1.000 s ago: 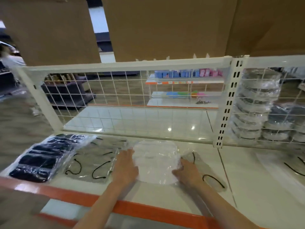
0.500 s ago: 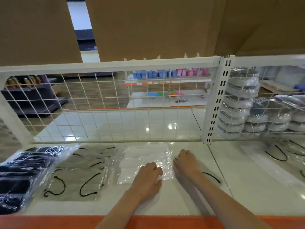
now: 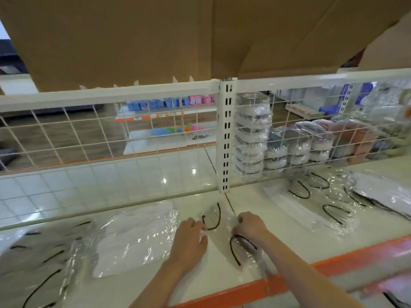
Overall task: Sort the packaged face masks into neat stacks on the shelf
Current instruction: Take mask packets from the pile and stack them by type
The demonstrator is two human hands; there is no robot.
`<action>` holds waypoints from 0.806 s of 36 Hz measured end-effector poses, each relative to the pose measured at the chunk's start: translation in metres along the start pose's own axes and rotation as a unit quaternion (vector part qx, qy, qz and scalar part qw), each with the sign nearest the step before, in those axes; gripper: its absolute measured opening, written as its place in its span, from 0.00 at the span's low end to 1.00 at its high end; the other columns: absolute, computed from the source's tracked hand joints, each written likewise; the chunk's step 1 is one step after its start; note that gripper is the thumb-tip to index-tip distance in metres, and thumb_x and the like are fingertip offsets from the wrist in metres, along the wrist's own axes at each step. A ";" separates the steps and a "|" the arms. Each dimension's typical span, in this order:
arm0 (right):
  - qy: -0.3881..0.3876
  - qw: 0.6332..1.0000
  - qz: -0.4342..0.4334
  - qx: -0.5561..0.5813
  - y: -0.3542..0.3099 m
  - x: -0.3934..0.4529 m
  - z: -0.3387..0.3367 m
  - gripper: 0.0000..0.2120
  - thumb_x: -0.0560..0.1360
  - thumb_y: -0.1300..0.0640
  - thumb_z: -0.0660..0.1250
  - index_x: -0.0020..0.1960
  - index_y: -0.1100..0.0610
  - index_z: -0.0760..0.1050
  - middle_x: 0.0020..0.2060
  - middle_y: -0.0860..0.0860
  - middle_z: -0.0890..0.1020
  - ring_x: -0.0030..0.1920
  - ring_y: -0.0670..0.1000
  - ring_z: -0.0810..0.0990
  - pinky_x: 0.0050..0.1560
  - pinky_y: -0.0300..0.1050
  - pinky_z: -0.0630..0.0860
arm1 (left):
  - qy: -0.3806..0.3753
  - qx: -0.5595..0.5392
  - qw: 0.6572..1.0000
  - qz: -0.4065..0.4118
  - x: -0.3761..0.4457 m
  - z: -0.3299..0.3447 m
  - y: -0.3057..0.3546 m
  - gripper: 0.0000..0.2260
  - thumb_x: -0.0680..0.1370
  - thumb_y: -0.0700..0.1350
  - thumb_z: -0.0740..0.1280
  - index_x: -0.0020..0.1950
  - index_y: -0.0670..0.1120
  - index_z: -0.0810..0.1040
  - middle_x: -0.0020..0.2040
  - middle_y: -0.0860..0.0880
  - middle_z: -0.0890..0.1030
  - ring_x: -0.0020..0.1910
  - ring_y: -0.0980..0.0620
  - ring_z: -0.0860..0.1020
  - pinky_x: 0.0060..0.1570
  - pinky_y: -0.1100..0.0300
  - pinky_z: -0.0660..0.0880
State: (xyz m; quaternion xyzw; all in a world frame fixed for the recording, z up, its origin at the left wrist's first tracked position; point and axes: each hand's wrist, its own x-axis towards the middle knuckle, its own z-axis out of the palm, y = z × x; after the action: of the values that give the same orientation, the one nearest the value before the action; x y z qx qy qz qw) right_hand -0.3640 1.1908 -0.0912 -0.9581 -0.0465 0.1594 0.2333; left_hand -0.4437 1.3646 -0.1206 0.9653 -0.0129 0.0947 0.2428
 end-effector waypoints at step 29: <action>0.106 0.987 -0.002 -0.125 0.228 0.015 -0.118 0.18 0.75 0.47 0.61 0.64 0.51 0.69 0.63 0.51 0.71 0.64 0.54 0.69 0.63 0.46 0.67 | -0.077 -0.500 0.808 -0.303 0.067 0.076 0.196 0.09 0.78 0.34 0.60 0.49 0.40 0.80 0.38 0.43 0.85 0.41 0.44 0.82 0.44 0.53 0.78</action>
State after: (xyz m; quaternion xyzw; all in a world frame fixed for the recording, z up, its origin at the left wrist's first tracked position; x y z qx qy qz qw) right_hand -0.3082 0.9400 -0.1017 -0.9911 -0.0433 0.0497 0.1156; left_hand -0.3782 1.1579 -0.0819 0.6694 0.2161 -0.0775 0.7066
